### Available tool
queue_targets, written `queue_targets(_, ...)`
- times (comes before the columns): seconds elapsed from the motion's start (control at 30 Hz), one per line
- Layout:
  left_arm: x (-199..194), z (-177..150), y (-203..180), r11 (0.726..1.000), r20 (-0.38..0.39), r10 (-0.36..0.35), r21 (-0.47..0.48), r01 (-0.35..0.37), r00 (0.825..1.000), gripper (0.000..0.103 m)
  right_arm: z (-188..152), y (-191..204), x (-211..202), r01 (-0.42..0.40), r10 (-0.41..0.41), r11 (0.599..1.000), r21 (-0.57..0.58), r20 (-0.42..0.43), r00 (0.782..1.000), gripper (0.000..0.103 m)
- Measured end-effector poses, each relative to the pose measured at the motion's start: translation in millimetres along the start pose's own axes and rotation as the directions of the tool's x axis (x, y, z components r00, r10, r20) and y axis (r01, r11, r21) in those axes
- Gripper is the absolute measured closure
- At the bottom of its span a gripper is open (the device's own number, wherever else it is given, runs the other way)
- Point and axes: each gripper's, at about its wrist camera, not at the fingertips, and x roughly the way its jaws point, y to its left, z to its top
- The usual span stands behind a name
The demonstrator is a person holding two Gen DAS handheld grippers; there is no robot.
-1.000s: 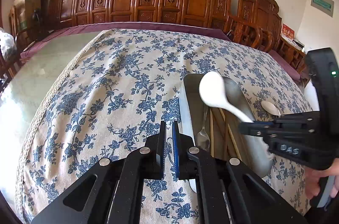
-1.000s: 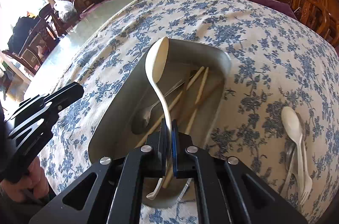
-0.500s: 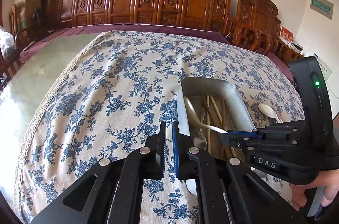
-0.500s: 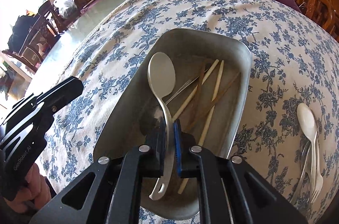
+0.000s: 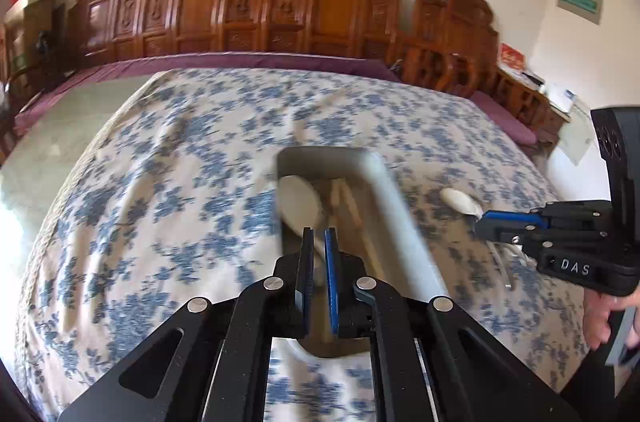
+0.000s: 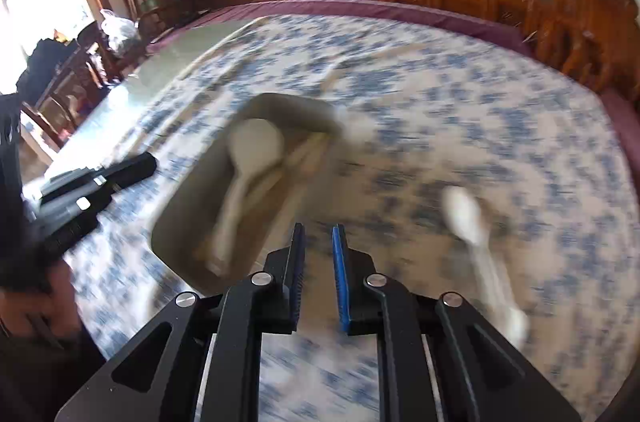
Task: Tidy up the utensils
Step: 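Reach the right tool to the pile and grasp a white plastic fork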
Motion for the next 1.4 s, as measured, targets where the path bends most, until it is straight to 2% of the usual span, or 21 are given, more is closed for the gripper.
queue_targets(0.2, 1, -3, -36, 0.998, 0.0, -0.048, 0.044, 0.048, 0.999, 0.097, -37, -61, -28, 0.168, -0.168, 0.986, -0.003, -0.009, 0.986, 0.087)
queue_targets(0.3, 4, -4, -53, 0.995, -0.01, -0.08, 0.064, 0.08, 0.997, 0.097, -54, -91, -31, 0.201, -0.2, 0.979, 0.043, -0.032, 0.979, 0.087)
queue_targets(0.43, 6, -8, -70, 0.99, -0.011, -0.099, 0.097, 0.099, 0.995, 0.089, -67, -114, -24, 0.211, -0.206, 0.974, 0.083, -0.055, 0.977, 0.087)
queue_targets(0.67, 14, -18, -85, 0.985, -0.045, -0.114, 0.128, 0.119, 0.992, 0.089, -71, -125, -7, 0.212, -0.204, 0.973, 0.094, -0.08, 0.976, 0.087)
queue_targets(0.73, 14, -19, -85, 0.983, -0.058, -0.138, 0.11, 0.144, 0.989, 0.089, -69, -128, 2, 0.21, -0.203, 0.975, 0.077, -0.085, 0.975, 0.072)
queue_targets(0.77, 14, -19, -84, 0.983, -0.06, -0.153, 0.098, 0.158, 0.986, 0.089, -68, -129, 6, 0.217, -0.211, 0.974, 0.065, -0.089, 0.973, 0.068)
queue_targets(0.97, 8, -18, -89, 0.981, -0.04, -0.146, 0.125, 0.15, 0.988, 0.088, -68, -143, 25, 0.2, -0.187, 0.976, 0.083, -0.138, 0.973, 0.069)
queue_targets(1.0, 7, -18, -91, 0.981, -0.039, -0.14, 0.132, 0.144, 0.989, 0.087, -70, -144, 26, 0.195, -0.182, 0.977, 0.09, -0.141, 0.973, 0.073)
queue_targets(1.17, 7, -20, -98, 0.981, -0.046, -0.127, 0.145, 0.132, 0.991, 0.086, -76, -146, 24, 0.18, -0.163, 0.976, 0.12, -0.136, 0.977, 0.083)
queue_targets(1.23, 7, -22, -102, 0.98, -0.048, -0.121, 0.154, 0.127, 0.991, 0.086, -78, -147, 22, 0.19, -0.173, 0.974, 0.123, -0.137, 0.975, 0.096)
queue_targets(1.4, 8, -22, -113, 0.979, -0.065, -0.124, 0.157, 0.133, 0.99, 0.086, -83, -151, 13, 0.205, -0.189, 0.97, 0.132, -0.127, 0.974, 0.096)
